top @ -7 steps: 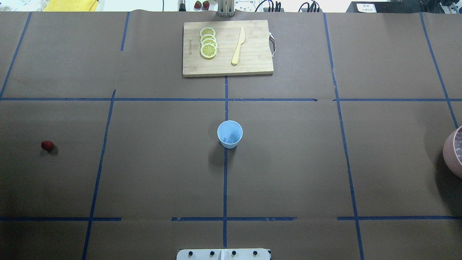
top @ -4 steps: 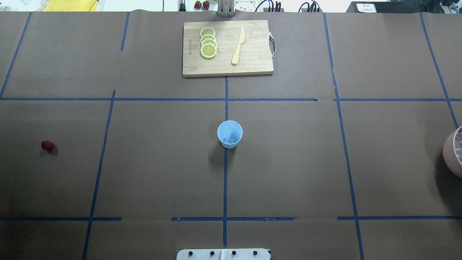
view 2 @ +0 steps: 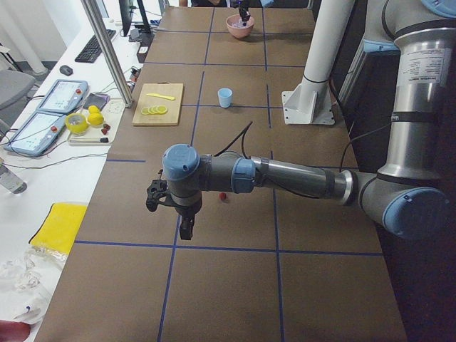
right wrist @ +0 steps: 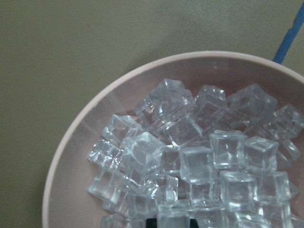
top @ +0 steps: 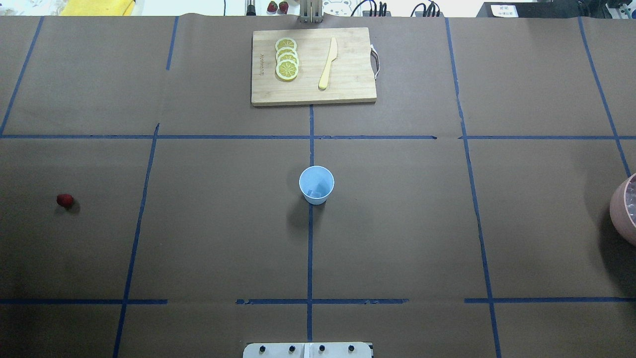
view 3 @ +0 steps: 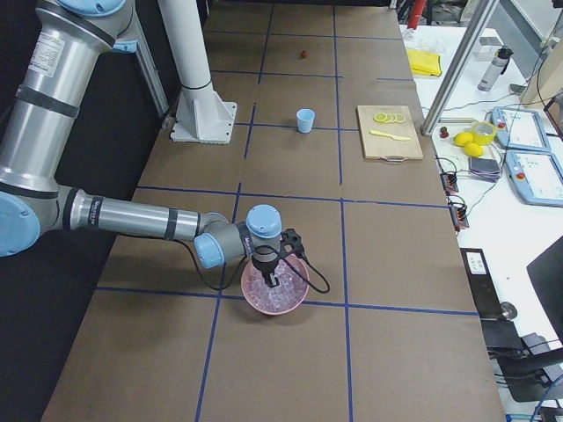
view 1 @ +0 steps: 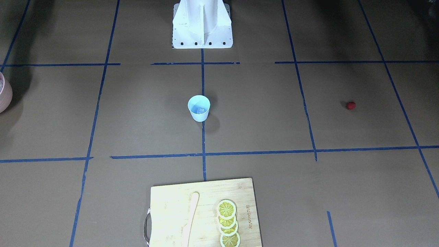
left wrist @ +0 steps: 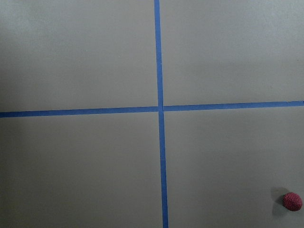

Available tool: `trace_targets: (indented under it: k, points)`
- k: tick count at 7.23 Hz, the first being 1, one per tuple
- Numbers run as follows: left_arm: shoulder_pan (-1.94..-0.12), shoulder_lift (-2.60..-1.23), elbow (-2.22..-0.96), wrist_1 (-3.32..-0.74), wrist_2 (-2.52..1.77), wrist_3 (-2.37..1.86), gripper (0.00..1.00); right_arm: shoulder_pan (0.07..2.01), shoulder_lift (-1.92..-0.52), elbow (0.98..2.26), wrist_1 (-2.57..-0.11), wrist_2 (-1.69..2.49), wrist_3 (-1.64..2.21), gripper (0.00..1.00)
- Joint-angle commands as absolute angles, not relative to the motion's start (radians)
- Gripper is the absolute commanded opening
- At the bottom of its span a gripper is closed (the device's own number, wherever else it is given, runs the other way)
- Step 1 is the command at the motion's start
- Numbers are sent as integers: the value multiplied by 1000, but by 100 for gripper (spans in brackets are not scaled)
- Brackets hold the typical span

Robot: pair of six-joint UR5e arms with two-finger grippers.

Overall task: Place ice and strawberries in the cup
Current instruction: 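Grasp another ice cube from the pink bowl with the right gripper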

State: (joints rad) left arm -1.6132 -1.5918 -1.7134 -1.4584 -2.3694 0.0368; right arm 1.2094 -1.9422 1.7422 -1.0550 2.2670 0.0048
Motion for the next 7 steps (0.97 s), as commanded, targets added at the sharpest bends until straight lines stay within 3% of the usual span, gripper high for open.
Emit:
trace_targets:
  k: [1, 2, 4, 5, 7]
  points:
    - [-1612, -1591, -1713, -1457, -2370, 37, 100, 1238, -1944, 1755, -1057, 2282, 3, 0]
    - [-1614, -1591, -1713, -1457, -2370, 37, 100, 1253, -1944, 1775, -1069, 2292, 3, 0]
    - [-1612, -1591, -1713, -1457, -2370, 37, 100, 1302, -1872, 1961, -1369, 2339, 3, 0]
    - [-1612, -1591, -1713, -1457, -2370, 37, 100, 1304, -1806, 2042, -1534, 2338, 5, 0]
    - [-1612, -1585, -1715, -1457, -2370, 37, 100, 1261, -1571, 2056, -1731, 2329, 29, 0]
